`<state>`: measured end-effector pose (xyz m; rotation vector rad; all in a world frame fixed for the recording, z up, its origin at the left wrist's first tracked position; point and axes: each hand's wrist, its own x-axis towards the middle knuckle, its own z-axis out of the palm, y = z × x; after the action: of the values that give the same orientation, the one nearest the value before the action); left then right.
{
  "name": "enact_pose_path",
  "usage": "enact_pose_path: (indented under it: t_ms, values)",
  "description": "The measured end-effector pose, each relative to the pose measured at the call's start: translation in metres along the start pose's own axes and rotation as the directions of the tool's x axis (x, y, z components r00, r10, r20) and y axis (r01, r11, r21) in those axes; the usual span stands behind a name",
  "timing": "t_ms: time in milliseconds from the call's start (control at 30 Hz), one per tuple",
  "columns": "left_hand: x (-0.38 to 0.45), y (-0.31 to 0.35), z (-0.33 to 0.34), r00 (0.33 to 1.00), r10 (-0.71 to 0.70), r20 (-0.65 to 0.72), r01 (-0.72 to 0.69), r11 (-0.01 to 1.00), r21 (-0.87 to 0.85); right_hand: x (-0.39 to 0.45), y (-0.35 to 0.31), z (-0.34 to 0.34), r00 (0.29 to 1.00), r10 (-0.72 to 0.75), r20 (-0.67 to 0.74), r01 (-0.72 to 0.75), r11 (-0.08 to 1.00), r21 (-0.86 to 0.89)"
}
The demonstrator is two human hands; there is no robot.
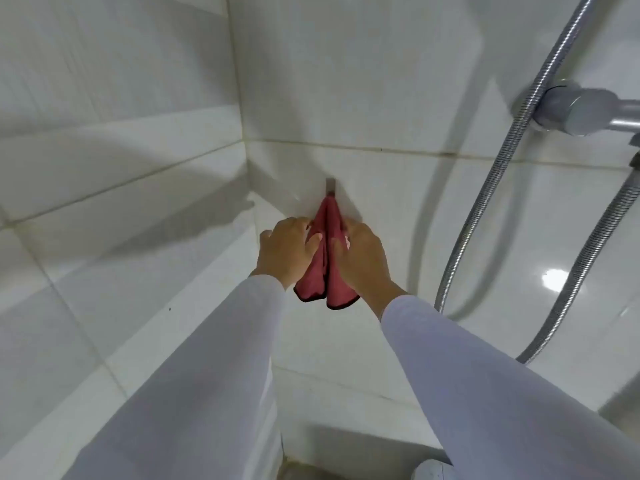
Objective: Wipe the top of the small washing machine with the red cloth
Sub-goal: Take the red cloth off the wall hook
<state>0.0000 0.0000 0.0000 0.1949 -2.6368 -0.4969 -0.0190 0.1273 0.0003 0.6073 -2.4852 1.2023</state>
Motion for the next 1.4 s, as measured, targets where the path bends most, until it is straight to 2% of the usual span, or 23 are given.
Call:
enact_pose_path:
  t_ms: [100,233,467,567,700,867,1000,1133,1267,1400]
  values:
    - [0.004,-0.002,-0.001,1.0,-0.021,-0.003,0.021,0.999,-0.037,0.004,-0.002,0.002,0.995,0.099,0.004,-0.099,0.983,0.153]
    - [0.004,-0.002,-0.008,0.998,-0.051,-0.033,0.048,0.996,-0.077,0.012,-0.007,0.0,0.985,0.171,0.002,-0.17,0.979,0.109]
    - [0.0,0.008,-0.039,0.983,-0.118,-0.138,0.063,0.934,-0.351,0.01,-0.015,-0.021,0.991,0.12,-0.061,-0.112,0.987,0.116]
    - [-0.001,0.016,-0.053,0.99,-0.076,-0.116,0.026,0.924,-0.381,0.006,-0.021,-0.04,0.995,0.095,0.014,-0.096,0.982,0.162]
    - [-0.006,0.028,-0.071,0.998,-0.009,-0.06,-0.012,0.939,-0.345,-0.004,-0.019,-0.075,0.989,0.055,0.141,-0.075,0.987,0.142]
    - [-0.018,0.051,-0.097,0.995,0.082,0.056,-0.067,0.971,-0.228,-0.027,-0.014,-0.128,0.975,0.024,0.222,-0.04,0.997,0.068]
    - [-0.031,0.079,-0.11,0.981,0.15,0.123,-0.145,0.988,-0.054,-0.044,-0.008,-0.166,0.927,0.116,0.357,-0.108,0.993,-0.043]
    - [-0.05,0.107,-0.121,0.973,0.176,0.15,-0.169,0.984,-0.055,-0.066,-0.003,-0.199,0.887,0.156,0.435,-0.063,0.973,-0.221]
    - [-0.067,0.13,-0.136,0.971,0.163,0.173,-0.156,0.986,-0.054,-0.095,0.003,-0.232,0.859,0.204,0.469,-0.071,0.956,-0.285]
    - [-0.084,0.147,-0.146,0.964,0.124,0.233,-0.127,0.992,-0.002,-0.115,0.001,-0.265,0.842,0.296,0.452,-0.207,0.95,-0.235]
